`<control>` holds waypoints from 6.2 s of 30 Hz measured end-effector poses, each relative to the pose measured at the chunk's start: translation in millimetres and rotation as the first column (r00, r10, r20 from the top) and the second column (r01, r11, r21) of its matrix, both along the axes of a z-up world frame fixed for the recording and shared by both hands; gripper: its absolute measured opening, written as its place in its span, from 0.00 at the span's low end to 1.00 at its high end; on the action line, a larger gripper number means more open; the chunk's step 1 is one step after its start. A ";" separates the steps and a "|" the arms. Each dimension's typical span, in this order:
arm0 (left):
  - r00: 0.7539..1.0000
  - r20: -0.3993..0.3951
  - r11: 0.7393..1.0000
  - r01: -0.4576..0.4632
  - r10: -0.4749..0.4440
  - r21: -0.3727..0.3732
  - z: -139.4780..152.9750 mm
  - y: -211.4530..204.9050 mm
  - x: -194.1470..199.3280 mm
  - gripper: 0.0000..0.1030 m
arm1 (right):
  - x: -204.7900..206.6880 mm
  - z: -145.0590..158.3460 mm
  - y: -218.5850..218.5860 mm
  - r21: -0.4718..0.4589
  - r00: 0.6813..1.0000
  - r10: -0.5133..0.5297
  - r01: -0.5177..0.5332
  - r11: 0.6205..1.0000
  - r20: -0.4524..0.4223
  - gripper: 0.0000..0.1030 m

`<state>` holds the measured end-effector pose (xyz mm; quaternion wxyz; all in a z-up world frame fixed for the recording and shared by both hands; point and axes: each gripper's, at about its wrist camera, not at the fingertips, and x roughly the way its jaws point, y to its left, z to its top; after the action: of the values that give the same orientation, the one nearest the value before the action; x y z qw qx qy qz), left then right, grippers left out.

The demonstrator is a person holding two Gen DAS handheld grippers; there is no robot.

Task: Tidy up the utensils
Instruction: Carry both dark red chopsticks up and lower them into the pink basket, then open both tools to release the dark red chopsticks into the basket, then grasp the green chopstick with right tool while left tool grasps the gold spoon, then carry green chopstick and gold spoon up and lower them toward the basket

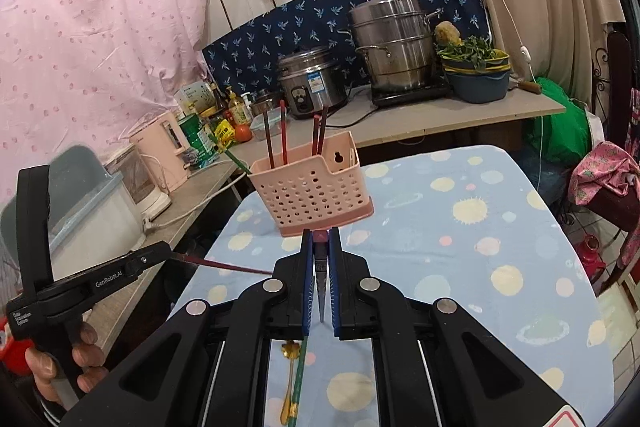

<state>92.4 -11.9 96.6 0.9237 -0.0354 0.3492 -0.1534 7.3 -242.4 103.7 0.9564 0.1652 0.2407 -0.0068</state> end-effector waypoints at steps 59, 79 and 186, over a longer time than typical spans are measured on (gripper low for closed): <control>0.974 0.208 0.995 -0.097 0.094 0.004 74.2 -40.5 176.0 0.49 | 209.2 39.2 -10.3 0.011 0.996 -0.028 0.027 1.000 0.083 0.11; 0.981 0.177 0.996 -0.083 0.077 0.027 52.4 -17.7 93.1 0.52 | 119.3 10.2 8.1 0.049 0.999 0.052 -0.052 0.997 0.004 0.12; 0.952 -0.279 0.977 0.168 -0.127 0.130 -171.3 -45.2 -85.2 0.10 | -46.3 -179.2 30.1 0.031 0.936 0.027 -0.017 0.999 -0.351 0.07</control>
<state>7.2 -57.1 -74.8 0.8536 0.0408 0.4839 -0.1888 -39.0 -212.3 -75.5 0.8956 0.1718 0.4097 -0.0219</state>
